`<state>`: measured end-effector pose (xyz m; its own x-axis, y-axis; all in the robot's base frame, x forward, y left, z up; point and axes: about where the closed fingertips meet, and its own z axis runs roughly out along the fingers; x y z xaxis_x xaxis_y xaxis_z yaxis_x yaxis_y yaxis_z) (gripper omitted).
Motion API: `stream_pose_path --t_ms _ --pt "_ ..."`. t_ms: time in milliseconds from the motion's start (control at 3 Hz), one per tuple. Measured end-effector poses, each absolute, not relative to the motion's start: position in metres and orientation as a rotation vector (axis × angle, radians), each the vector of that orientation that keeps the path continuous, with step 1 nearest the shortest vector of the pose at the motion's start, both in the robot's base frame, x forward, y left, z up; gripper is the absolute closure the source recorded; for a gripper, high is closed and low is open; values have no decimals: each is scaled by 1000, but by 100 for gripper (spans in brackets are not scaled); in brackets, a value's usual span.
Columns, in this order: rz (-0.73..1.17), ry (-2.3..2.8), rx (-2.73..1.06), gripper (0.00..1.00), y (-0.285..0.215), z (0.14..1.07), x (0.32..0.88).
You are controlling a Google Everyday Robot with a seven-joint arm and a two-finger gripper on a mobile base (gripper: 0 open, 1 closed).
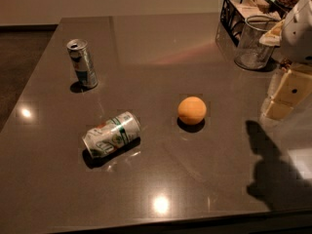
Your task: Place 7up can upright
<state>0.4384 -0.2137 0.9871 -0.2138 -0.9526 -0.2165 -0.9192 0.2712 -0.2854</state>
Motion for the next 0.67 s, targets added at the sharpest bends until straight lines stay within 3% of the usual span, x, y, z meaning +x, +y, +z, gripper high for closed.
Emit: stream_pose_path --t_ms 667 --pt "-90 2190 -1702 0 -207 991 443"
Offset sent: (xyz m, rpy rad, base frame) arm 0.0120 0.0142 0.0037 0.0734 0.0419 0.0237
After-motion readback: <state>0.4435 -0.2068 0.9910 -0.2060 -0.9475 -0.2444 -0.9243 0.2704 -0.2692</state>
